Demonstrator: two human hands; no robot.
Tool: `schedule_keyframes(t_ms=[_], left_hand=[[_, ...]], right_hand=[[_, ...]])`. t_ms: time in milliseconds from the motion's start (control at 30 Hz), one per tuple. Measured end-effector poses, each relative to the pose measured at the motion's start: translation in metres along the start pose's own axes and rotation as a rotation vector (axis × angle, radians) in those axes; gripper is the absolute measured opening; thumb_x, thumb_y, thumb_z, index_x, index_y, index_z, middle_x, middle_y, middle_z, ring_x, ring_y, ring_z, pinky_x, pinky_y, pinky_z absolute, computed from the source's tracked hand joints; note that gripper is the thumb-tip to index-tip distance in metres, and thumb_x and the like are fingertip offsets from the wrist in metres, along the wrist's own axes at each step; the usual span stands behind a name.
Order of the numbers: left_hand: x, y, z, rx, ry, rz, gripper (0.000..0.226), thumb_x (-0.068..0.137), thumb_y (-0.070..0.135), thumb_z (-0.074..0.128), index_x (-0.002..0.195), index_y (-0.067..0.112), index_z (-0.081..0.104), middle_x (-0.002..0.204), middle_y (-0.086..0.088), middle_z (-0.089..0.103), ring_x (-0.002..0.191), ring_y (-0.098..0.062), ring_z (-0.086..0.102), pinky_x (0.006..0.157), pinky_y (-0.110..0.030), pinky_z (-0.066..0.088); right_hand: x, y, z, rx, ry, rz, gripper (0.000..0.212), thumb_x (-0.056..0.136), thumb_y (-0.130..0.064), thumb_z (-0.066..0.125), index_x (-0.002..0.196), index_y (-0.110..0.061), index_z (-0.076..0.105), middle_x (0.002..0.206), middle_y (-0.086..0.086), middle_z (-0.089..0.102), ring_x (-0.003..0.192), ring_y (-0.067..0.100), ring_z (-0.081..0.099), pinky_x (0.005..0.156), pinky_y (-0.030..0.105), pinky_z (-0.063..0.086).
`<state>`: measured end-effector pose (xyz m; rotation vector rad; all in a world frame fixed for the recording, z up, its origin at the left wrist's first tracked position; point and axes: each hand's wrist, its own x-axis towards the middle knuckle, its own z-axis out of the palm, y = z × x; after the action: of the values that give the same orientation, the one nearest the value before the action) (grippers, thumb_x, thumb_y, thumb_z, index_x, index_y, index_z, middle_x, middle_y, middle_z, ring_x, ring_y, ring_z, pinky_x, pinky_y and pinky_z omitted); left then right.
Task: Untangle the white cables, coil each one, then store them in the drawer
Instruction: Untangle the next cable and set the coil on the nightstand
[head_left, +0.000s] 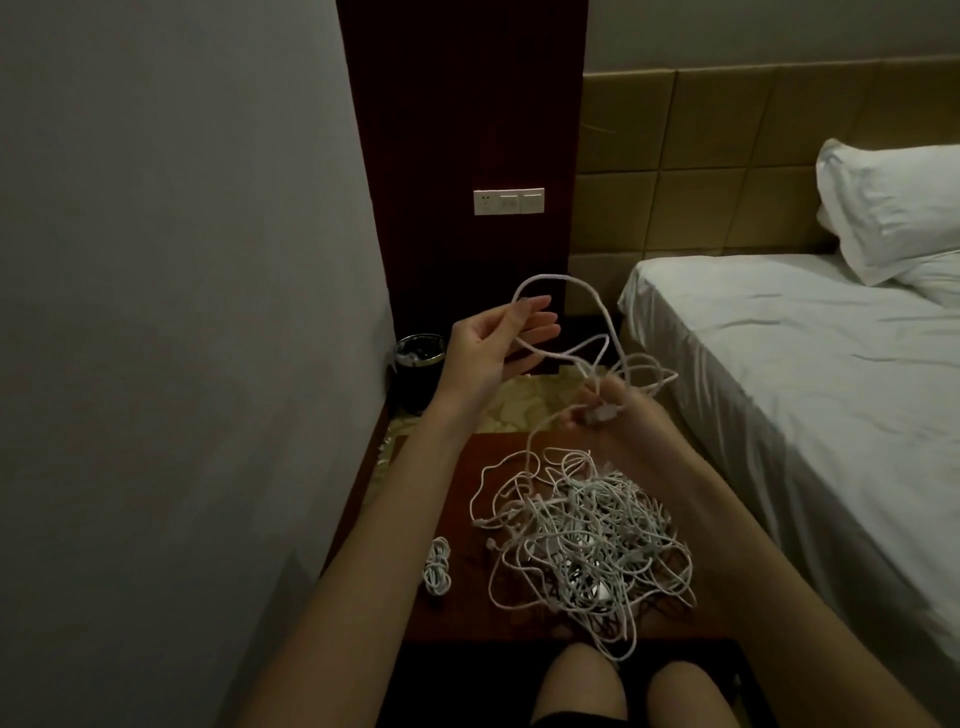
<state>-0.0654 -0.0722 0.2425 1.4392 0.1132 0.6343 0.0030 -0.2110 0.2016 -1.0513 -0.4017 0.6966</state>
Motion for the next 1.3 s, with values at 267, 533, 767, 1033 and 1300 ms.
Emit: schedule_keyframes(t_ms=[267, 533, 767, 1033, 1300], left_hand=[[-0.032, -0.074, -0.013, 0.45, -0.396, -0.232, 0.03, 0.093, 0.043, 0.055, 0.11, 0.021, 0.067, 0.094, 0.009, 0.072, 0.098, -0.01, 0.066, 0.087, -0.024, 0.048], [-0.042, -0.092, -0.042, 0.211, -0.142, -0.468, 0.026, 0.1, 0.026, 0.048, 0.096, 0.01, 0.068, 0.085, -0.003, 0.075, 0.079, -0.013, 0.072, 0.073, -0.03, 0.052], [-0.039, -0.056, -0.047, -0.143, -0.021, -0.463, 0.025, 0.101, 0.024, 0.045, 0.096, 0.007, 0.064, 0.066, 0.003, 0.067, 0.062, -0.011, 0.069, 0.064, -0.03, 0.059], [-0.051, -0.041, -0.035, -0.064, -0.09, -0.408, 0.029, 0.102, 0.027, 0.045, 0.101, 0.007, 0.065, 0.075, 0.0, 0.064, 0.068, -0.014, 0.071, 0.055, -0.024, 0.058], [-0.08, -0.054, -0.02, -0.215, -0.055, -0.436, 0.029, 0.102, 0.023, 0.043, 0.101, 0.005, 0.065, 0.076, -0.006, 0.064, 0.073, -0.017, 0.072, 0.057, -0.026, 0.058]], right_hand=[[-0.011, -0.06, 0.028, 0.476, -0.032, -0.25, 0.015, 0.081, -0.007, 0.043, 0.067, -0.013, 0.045, 0.05, -0.005, 0.047, 0.047, 0.01, 0.057, 0.059, 0.022, 0.054], [-0.02, -0.071, 0.005, 0.305, 0.207, -0.341, 0.03, 0.101, -0.005, 0.036, 0.072, -0.014, 0.043, 0.05, -0.007, 0.055, 0.051, 0.004, 0.062, 0.074, 0.024, 0.05], [-0.017, -0.048, -0.026, 0.174, 0.459, -0.172, 0.032, 0.102, -0.005, 0.03, 0.072, -0.008, 0.043, 0.077, 0.01, 0.051, 0.072, 0.018, 0.057, 0.066, 0.024, 0.054], [-0.032, -0.014, -0.042, -0.413, 0.294, 0.233, 0.019, 0.1, -0.01, 0.043, 0.106, 0.003, 0.056, 0.09, 0.021, 0.061, 0.064, 0.034, 0.067, 0.047, 0.027, 0.057], [-0.067, 0.005, -0.059, -0.482, 0.21, 0.261, 0.041, 0.093, -0.034, 0.052, 0.122, -0.005, 0.049, 0.113, 0.02, 0.059, 0.081, 0.031, 0.069, 0.061, 0.029, 0.058]])
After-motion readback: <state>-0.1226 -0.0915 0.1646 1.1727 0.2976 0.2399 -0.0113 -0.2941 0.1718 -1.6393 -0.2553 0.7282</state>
